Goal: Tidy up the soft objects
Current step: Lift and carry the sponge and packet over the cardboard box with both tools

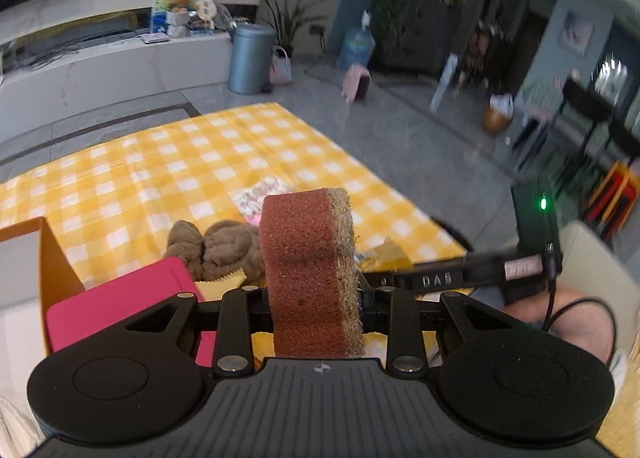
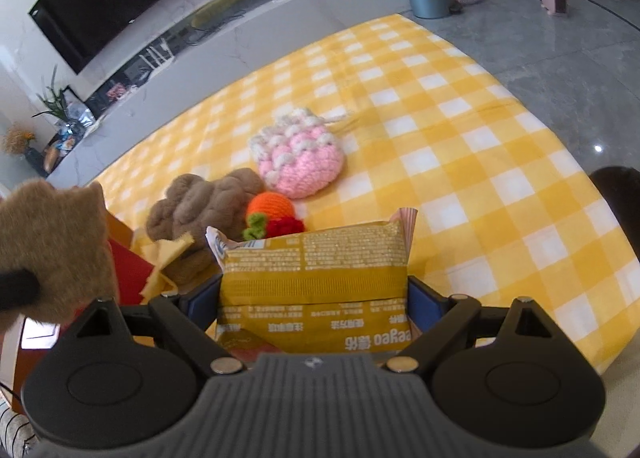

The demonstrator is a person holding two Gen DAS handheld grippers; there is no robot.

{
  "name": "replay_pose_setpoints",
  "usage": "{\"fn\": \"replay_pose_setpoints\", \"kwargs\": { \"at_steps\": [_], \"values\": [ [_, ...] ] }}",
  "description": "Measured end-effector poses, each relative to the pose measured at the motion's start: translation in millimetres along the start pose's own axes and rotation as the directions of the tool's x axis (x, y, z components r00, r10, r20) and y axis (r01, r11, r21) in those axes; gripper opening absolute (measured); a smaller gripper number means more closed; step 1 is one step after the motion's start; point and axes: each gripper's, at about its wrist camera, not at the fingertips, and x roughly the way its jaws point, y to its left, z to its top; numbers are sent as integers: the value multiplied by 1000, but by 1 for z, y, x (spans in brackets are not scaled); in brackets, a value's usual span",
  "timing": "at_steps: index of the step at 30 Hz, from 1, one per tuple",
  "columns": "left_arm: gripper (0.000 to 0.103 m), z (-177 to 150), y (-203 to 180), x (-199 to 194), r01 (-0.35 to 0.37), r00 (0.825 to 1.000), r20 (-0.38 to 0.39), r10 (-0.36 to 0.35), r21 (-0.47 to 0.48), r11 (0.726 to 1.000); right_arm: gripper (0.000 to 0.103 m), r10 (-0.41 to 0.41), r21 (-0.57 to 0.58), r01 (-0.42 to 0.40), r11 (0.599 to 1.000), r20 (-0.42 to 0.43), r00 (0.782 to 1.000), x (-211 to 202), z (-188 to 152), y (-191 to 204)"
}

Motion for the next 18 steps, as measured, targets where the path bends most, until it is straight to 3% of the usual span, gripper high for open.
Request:
{"fn": "replay_pose_setpoints", "kwargs": {
  "at_steps": [5, 10, 15, 18],
  "values": [
    [35, -2, 25, -19, 36, 997, 73, -28, -108, 993, 91, 55, -30, -54, 998, 15, 998, -6, 1, 10],
    [35, -10, 52, -53, 26, 987, 158, 9, -219, 975, 91, 128, -34, -127, 991, 35, 991, -13, 1, 21],
    [35, -22, 84, -89, -9, 971, 227, 78, -290, 957, 91, 250, -74, -246, 966, 52, 967, -25, 0, 45],
    [35, -30, 102, -107, -29, 958, 260, 121, -335, 942, 91, 336, -109, -328, 938, 60, 940, -32, -1, 66]
  ]
}}
